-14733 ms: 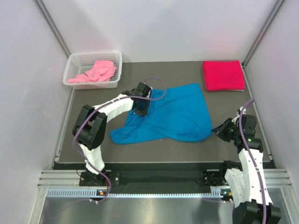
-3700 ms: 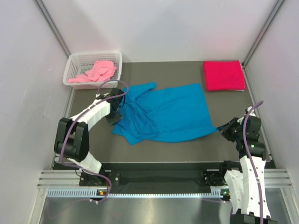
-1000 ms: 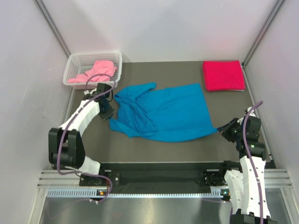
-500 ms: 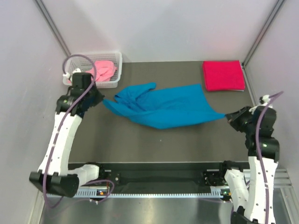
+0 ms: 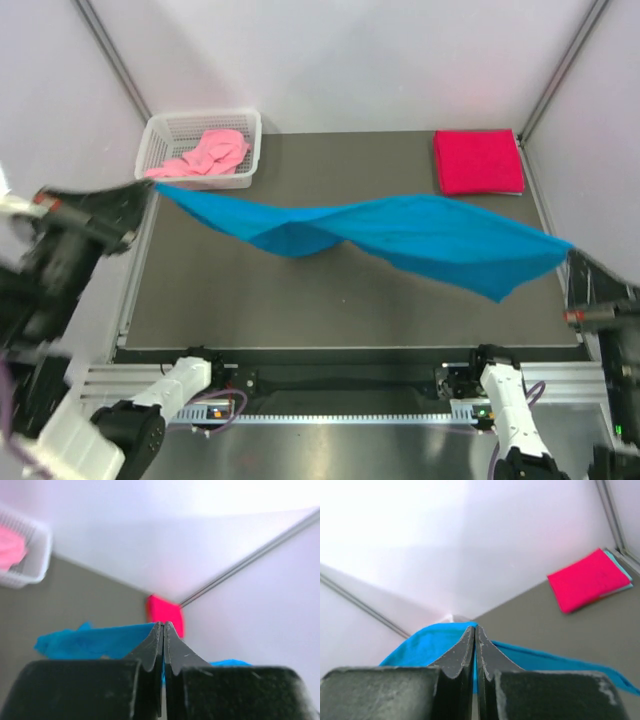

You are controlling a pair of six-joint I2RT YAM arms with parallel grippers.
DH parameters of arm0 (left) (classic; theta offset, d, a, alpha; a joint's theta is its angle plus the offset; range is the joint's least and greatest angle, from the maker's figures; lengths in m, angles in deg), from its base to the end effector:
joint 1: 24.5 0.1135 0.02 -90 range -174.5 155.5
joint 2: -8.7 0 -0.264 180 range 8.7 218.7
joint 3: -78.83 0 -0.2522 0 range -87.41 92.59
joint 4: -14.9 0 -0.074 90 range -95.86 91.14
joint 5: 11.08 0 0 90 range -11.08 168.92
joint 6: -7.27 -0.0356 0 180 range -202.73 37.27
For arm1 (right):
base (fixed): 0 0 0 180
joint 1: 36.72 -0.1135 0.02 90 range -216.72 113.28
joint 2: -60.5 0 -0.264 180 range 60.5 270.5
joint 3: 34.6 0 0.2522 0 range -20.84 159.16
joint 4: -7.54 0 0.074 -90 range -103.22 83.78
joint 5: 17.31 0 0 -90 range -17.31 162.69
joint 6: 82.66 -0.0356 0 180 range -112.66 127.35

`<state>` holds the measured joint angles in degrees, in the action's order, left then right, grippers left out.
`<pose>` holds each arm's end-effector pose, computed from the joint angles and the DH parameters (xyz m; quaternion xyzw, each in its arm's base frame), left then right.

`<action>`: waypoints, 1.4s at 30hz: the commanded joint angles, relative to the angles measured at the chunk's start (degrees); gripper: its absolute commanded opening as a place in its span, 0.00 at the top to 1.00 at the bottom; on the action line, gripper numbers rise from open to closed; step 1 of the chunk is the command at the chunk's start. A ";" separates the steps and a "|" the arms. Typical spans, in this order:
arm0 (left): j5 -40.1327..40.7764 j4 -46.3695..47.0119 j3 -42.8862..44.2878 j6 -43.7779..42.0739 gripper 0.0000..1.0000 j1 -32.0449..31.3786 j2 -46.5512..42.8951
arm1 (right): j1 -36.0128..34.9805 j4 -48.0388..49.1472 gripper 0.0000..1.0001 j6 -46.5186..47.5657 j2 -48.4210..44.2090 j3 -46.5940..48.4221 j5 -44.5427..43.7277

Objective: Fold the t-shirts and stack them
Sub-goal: Flatten the tshirt out

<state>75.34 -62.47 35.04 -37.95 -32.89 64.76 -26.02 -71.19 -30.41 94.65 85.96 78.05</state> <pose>0.0246 -0.0059 0.5863 -0.1938 0.6620 -0.3431 0.6375 -0.0723 0.0170 0.5280 0.2377 0.6140 0.2058 0.7240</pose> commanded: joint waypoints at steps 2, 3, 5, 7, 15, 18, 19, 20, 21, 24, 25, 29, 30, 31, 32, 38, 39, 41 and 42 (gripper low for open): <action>-3.19 -5.47 10.96 2.77 1.00 0.03 -1.91 | -0.42 -8.34 1.00 -2.93 -1.63 3.24 1.73; -3.63 -5.29 10.96 2.77 1.00 0.03 -1.65 | -0.50 -7.72 1.00 -3.37 -1.63 2.28 2.28; -2.59 -3.64 5.12 0.86 1.00 0.03 -0.95 | -0.42 -5.44 1.00 -3.82 0.11 0.70 3.42; -0.22 -1.09 0.27 -1.00 1.00 0.03 -0.51 | -0.33 1.02 1.00 -3.12 1.35 -1.93 3.51; 10.95 21.31 -13.13 -3.21 1.00 0.03 13.62 | -0.42 33.74 1.00 -5.39 15.99 -20.92 6.49; 9.03 29.81 -9.09 -1.89 1.00 0.03 23.20 | -0.59 42.63 1.00 -4.70 27.14 -17.28 10.80; 8.41 31.95 -8.12 -1.36 1.00 -0.05 25.49 | -0.85 43.78 1.00 -3.91 30.07 -14.98 10.89; 7.89 33.80 -6.63 -0.75 1.00 0.03 30.03 | -0.94 43.53 1.00 -3.29 32.88 -12.52 10.46; 7.88 34.43 -1.83 0.13 1.00 0.03 32.52 | -0.94 43.18 1.00 -1.81 38.30 -6.41 10.63; 7.10 32.95 13.43 0.75 1.00 0.12 41.92 | -0.77 36.70 1.00 1.71 47.46 9.30 10.10; 6.13 32.85 16.99 1.01 1.00 0.03 43.77 | -0.77 35.36 1.00 2.77 49.06 13.48 10.28; 3.93 36.27 20.90 3.13 1.00 -0.14 42.75 | 0.20 28.68 1.00 4.89 52.69 28.27 10.37; 4.01 36.98 18.02 2.60 1.00 -0.14 41.17 | 0.90 28.85 1.00 4.36 51.55 26.80 10.45; 4.10 37.94 15.65 2.25 1.00 -0.32 39.24 | 1.16 29.19 1.00 4.36 50.32 24.96 10.80; 4.01 40.47 12.75 1.90 1.00 -0.41 35.13 | 1.34 29.72 1.00 4.79 46.92 22.59 10.72; 4.28 42.69 -12.91 -2.41 1.00 -0.41 20.10 | 2.31 33.77 1.00 9.19 32.50 -2.97 7.82; 3.93 44.09 -20.25 -2.24 1.00 -0.41 17.80 | 2.40 34.03 1.00 9.80 30.82 -9.10 7.99; 1.49 44.02 -30.28 -1.01 1.00 -0.41 10.94 | 2.40 33.07 1.00 10.16 26.26 -17.98 6.69; 0.68 43.14 -33.30 -0.66 1.00 -0.41 8.57 | 2.48 28.98 1.00 10.25 24.92 -20.21 5.28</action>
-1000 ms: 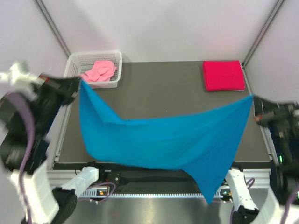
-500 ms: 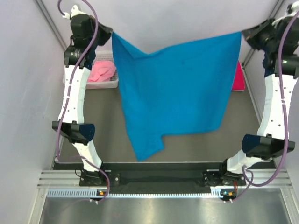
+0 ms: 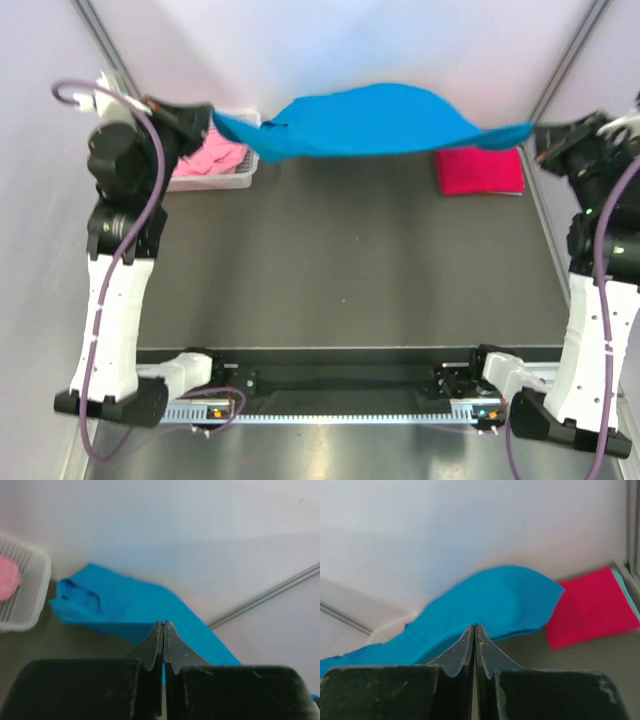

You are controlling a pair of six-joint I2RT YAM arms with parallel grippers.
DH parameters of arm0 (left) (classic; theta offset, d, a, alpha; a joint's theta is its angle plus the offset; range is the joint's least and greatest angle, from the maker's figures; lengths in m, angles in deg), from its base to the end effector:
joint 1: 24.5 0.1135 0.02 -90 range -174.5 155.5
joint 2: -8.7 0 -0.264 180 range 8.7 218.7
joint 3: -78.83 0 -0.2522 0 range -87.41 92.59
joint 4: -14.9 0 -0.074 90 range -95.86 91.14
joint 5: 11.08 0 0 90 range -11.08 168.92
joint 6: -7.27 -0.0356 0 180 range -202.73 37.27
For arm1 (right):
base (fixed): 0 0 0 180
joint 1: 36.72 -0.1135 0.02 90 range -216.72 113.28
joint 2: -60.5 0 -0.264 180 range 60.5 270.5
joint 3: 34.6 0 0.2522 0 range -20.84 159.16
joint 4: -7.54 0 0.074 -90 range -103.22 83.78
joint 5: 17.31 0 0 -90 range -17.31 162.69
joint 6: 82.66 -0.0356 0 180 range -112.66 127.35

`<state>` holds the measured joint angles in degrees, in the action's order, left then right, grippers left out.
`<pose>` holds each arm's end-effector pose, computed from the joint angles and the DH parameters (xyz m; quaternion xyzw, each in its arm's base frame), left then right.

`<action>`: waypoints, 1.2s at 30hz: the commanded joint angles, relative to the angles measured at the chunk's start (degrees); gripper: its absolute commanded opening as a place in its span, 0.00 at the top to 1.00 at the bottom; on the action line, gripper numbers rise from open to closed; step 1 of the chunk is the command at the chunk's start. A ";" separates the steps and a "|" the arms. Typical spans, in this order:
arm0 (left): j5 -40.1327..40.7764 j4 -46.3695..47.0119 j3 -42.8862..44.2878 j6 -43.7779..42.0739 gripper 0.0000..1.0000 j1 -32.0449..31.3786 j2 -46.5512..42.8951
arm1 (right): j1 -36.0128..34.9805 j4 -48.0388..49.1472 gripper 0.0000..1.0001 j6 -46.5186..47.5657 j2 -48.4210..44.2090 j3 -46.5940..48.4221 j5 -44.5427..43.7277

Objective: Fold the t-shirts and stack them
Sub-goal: Flatten the tshirt out

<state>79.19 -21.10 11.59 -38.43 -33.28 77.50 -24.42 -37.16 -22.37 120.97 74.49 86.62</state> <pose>0.2121 -0.0326 0.5499 -0.2019 0.6245 -0.3357 0.6757 0.1629 -0.0268 0.5399 0.1601 0.6642 0.1916 0.7046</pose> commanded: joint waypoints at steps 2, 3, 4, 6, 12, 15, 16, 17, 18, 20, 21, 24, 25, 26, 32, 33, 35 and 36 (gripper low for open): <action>-5.88 -0.95 -16.00 0.96 1.00 -0.10 -11.18 | 0.89 -8.86 1.00 3.34 -5.42 -15.30 -6.01; -6.77 -1.75 -22.64 1.32 1.00 -0.10 -13.66 | 0.89 -11.57 1.00 4.30 -7.19 -17.78 -7.15; -7.73 -3.15 -26.19 1.41 1.00 -0.10 -18.91 | 0.89 -12.47 1.00 4.23 -8.95 -20.33 -8.47; -8.71 -6.83 -35.83 1.06 1.00 -0.19 -24.12 | 0.98 -12.13 1.00 3.79 -15.01 -30.13 -10.33; -6.52 -22.13 -53.29 2.37 1.00 -0.80 -38.99 | 0.98 -17.48 1.00 0.01 -25.12 -48.91 -10.33; -5.46 -26.97 -56.89 3.16 1.00 -0.80 -42.16 | 0.89 -20.29 1.00 -1.57 -28.56 -51.82 -9.54; -6.42 -27.33 -57.68 3.43 1.00 -0.80 -43.38 | 0.98 -21.00 1.00 -1.92 -29.26 -52.35 -9.54; -6.95 -27.50 -59.17 3.95 1.00 -0.80 -43.66 | 0.89 -22.05 1.00 -2.19 -30.05 -53.05 -9.71; -7.30 -27.77 -59.80 4.22 1.00 -0.80 -44.01 | 0.98 -22.76 1.00 -2.54 -30.58 -53.40 -9.80; -8.01 -27.86 -61.46 4.66 1.00 -0.80 -44.45 | 0.89 -24.95 1.00 -2.80 -32.68 -53.84 -9.37; -8.18 -28.03 -61.56 4.66 1.00 -0.80 -44.36 | 0.80 -26.00 1.00 -2.81 -33.30 -53.76 -9.36; -7.04 -28.56 -61.47 4.22 1.00 -0.80 -44.27 | 0.01 -30.40 1.00 -2.19 -34.36 -52.62 -11.20; -6.69 -28.65 -61.21 4.05 1.00 -0.80 -44.10 | 0.01 -31.02 1.00 -2.02 -34.71 -52.44 -12.17; -6.34 -28.74 -60.77 3.61 1.00 -0.80 -43.84 | -0.16 -31.81 1.00 -1.93 -35.50 -52.35 -13.66; -6.34 -27.07 -60.41 3.26 1.00 -1.42 -41.73 | -0.16 -31.64 1.00 -3.68 -38.76 -52.44 -17.01; -6.95 -26.89 -60.59 3.17 1.00 -1.51 -41.46 | -0.17 -32.16 1.00 -3.77 -38.67 -52.26 -17.18; -7.65 -26.54 -61.29 2.73 1.00 -1.68 -41.20 | -0.08 -33.30 1.00 -3.25 -38.32 -51.74 -17.53; -7.74 -26.63 -61.56 2.55 1.00 -1.77 -41.20 | -0.16 -35.14 1.00 -2.90 -38.32 -51.47 -17.97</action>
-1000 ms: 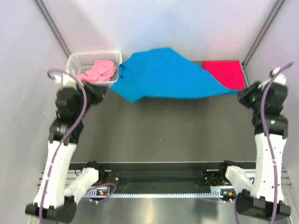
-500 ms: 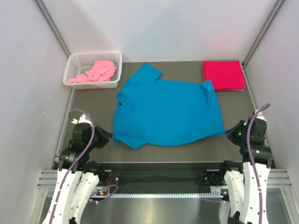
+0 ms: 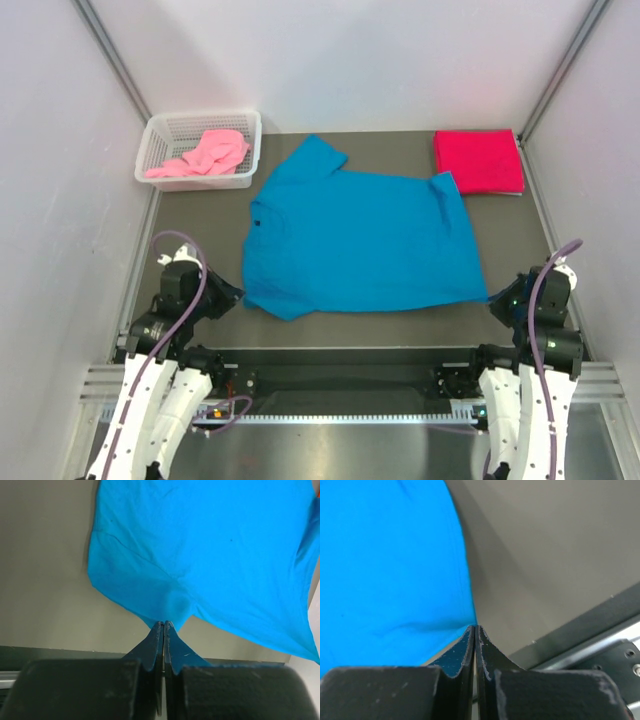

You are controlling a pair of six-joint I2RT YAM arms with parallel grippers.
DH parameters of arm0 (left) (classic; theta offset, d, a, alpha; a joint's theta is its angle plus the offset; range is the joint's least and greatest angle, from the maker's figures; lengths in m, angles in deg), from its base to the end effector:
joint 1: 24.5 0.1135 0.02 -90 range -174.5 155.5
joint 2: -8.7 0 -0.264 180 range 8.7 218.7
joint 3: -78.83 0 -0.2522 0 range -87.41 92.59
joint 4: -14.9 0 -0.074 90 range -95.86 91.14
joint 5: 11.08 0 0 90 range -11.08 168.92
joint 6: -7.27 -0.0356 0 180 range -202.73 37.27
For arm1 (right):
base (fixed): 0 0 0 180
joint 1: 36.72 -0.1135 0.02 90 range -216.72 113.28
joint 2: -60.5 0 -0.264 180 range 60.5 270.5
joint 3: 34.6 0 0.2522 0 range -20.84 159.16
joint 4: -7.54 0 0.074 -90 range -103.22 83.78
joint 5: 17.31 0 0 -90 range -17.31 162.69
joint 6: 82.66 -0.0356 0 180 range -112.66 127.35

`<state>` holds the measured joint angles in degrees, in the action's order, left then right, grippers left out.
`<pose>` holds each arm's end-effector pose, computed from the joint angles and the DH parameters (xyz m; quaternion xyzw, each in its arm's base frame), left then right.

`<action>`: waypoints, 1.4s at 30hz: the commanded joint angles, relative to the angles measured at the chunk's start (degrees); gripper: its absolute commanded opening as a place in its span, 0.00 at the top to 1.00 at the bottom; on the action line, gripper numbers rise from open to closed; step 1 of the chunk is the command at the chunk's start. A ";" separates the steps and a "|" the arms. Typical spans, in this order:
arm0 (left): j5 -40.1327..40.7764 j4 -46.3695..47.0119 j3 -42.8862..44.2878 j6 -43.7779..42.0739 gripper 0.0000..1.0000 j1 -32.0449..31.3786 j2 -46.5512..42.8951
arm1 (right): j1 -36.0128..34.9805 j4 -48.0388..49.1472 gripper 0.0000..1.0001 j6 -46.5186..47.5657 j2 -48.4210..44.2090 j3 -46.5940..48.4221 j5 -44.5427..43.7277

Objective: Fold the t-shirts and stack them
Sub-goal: Flatten the tshirt out, then fold the tshirt

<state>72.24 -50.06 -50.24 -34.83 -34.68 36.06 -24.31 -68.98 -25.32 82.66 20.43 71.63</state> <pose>0.0964 -0.0215 0.2634 -0.2714 0.8687 -0.2459 0.3335 0.0649 -0.0150 0.2743 0.3557 0.8477 0.0608 0.3889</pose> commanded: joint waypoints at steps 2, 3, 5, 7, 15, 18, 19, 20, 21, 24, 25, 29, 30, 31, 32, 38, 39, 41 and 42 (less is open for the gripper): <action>-1.06 2.60 -0.34 -0.88 1.00 -0.90 -0.28 | -0.27 -4.38 1.00 1.54 -1.49 2.67 -2.90; -1.14 2.51 -0.43 -0.88 1.00 -1.07 -0.54 | -0.19 -5.43 1.00 1.64 -1.93 2.84 -2.37; -0.71 1.99 0.27 -1.05 1.00 -1.60 -0.90 | -0.27 -6.49 1.00 2.25 -2.81 3.19 -1.93; 0.17 0.58 1.50 -1.49 1.00 -1.87 -0.90 | -0.27 -8.41 1.00 2.43 -2.47 4.42 -2.71; 1.14 -1.01 4.76 -1.93 1.00 -1.87 -0.81 | -0.19 -7.64 1.00 0.59 -0.35 7.50 0.44; 1.49 -1.71 4.84 -2.28 1.00 -1.87 -0.72 | -0.27 -8.51 1.00 -1.26 -1.93 8.29 2.36; 1.75 -1.71 4.84 -2.37 1.00 -1.87 -0.81 | -0.27 -8.95 1.00 -1.43 -2.29 8.38 3.25; 1.93 -1.71 4.76 -2.37 1.00 -1.95 -0.81 | -0.27 -10.00 1.00 -1.61 -2.72 8.73 3.43; 2.02 -1.54 4.67 -2.46 1.00 -1.95 -0.46 | -0.19 -10.53 1.00 -1.70 -2.90 8.91 3.61; 1.93 -1.01 5.11 -2.63 1.00 -1.87 0.42 | -0.19 -11.07 1.00 -1.70 -3.78 9.35 4.14; 2.11 -0.83 5.11 -2.81 1.00 -1.87 0.68 | -0.19 -10.72 1.00 -1.61 -3.52 9.00 3.96; 1.93 2.15 4.23 -3.34 1.00 -1.87 2.61 | -0.19 -4.58 1.00 -1.26 -2.73 6.37 6.41; 2.19 3.64 4.05 -3.34 1.00 -1.95 4.01 | -0.27 -2.91 1.00 -1.70 -2.38 5.58 7.03; 2.54 4.43 3.70 -3.43 1.00 -1.87 4.89 | -0.27 -0.28 1.00 -1.87 -0.64 4.52 7.82; 2.55 5.40 3.79 -3.60 1.00 -1.87 5.77 | -0.27 0.88 1.00 -1.09 0.60 4.34 7.65; 5.70 12.61 7.21 -6.24 1.00 -1.87 17.89 | -0.27 9.04 1.00 0.23 9.48 3.38 3.87; 5.71 13.31 8.00 -6.59 1.00 -1.87 21.83 | -0.19 10.28 1.00 0.15 10.62 2.94 3.96; 5.36 16.03 10.55 -7.21 1.00 -1.87 25.54 | -0.19 12.65 1.00 0.32 13.34 1.18 4.14; 4.92 17.17 11.43 -7.38 1.00 -1.87 29.12 | -0.27 14.93 1.00 0.32 14.31 0.65 3.96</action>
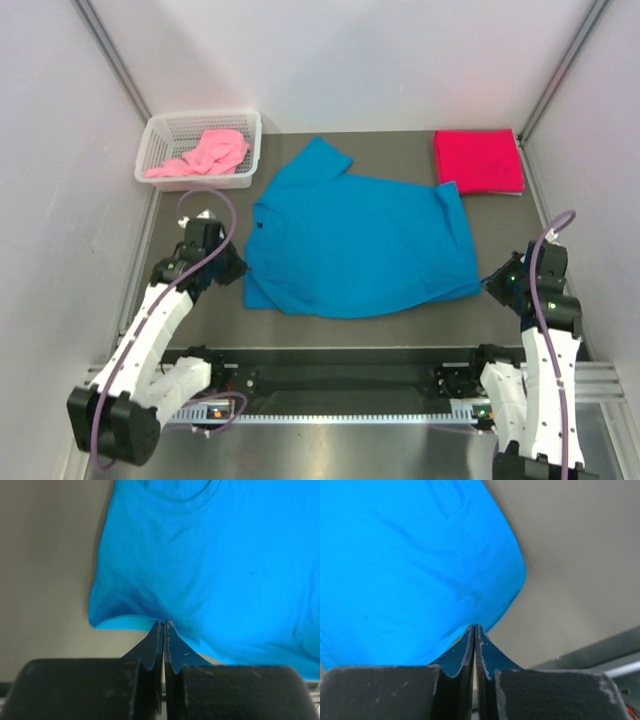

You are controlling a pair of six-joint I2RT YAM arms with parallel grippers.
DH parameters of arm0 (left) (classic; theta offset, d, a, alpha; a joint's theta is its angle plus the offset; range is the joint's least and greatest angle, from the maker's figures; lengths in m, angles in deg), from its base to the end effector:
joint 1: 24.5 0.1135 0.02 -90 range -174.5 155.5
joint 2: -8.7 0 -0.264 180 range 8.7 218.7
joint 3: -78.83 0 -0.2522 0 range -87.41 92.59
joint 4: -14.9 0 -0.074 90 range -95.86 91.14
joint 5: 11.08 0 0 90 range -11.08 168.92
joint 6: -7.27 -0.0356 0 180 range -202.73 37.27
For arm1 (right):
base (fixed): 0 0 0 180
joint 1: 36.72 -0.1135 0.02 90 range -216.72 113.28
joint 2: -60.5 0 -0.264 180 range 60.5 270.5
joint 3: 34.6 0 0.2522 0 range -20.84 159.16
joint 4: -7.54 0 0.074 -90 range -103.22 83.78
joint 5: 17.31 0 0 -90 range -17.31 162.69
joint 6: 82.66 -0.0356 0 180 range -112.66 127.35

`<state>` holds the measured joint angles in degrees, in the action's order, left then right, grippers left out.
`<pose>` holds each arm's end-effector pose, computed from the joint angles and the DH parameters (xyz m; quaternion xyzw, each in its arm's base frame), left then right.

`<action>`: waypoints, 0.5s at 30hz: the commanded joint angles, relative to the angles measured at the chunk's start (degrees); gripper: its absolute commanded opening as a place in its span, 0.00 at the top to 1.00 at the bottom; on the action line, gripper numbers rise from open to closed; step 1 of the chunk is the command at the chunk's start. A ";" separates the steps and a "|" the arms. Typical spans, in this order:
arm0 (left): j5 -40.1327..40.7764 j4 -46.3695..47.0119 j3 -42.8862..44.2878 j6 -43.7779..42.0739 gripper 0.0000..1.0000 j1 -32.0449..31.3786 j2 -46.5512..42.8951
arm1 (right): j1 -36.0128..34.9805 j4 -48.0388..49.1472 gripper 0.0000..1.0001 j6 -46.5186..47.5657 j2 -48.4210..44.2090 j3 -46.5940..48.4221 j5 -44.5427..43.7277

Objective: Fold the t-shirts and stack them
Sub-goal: Fold the tshirt

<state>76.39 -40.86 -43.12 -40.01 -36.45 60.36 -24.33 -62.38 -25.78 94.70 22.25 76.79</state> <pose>0.1740 -0.0384 0.2655 -0.2414 0.9060 -0.1778 0.2988 0.1067 -0.0208 0.2786 0.3480 0.8633 0.0983 0.3521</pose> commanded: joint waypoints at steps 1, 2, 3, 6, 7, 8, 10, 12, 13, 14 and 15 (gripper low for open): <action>0.94 8.94 5.88 -2.20 1.00 -0.01 6.59 | -0.17 9.39 1.00 0.87 4.19 -2.21 -1.55; 1.64 9.82 6.94 -2.20 1.00 -0.10 8.35 | -0.17 10.45 1.00 1.04 5.17 -2.57 -1.72; 2.08 10.00 8.17 -2.38 1.00 -0.01 12.02 | -0.25 11.94 1.00 1.13 6.14 -2.75 -1.73; 5.59 10.62 12.83 -3.61 1.00 -0.10 18.71 | -0.17 14.93 1.00 1.66 9.57 -3.63 -3.56; 6.04 11.32 14.31 -4.30 1.00 -0.01 21.53 | -0.25 15.46 1.00 1.83 11.23 -3.72 -3.83; 6.74 11.32 15.11 -4.49 1.00 -0.01 21.55 | -0.08 15.99 1.00 2.01 12.11 -3.72 -5.23; 7.79 12.20 17.22 -4.75 1.00 -0.01 25.41 | -0.08 17.31 1.00 2.36 13.70 -3.54 -6.11; 7.71 12.99 18.54 -5.01 1.00 -0.01 29.00 | 0.19 18.36 1.00 2.54 15.46 -3.45 -6.73; 7.80 13.34 19.94 -5.10 1.00 -0.01 30.24 | 0.53 19.50 1.00 2.63 16.33 -3.54 -7.17; 7.88 13.35 20.82 -5.28 1.00 -0.01 31.39 | 0.45 20.12 1.00 2.71 16.78 -3.63 -7.26; 7.97 13.52 21.53 -5.36 1.00 -0.01 33.66 | 0.54 20.82 1.00 2.71 17.22 -3.72 -7.44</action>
<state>82.47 -31.26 -25.35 -43.92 -36.45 90.90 -24.27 -47.32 -24.16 111.18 18.14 71.80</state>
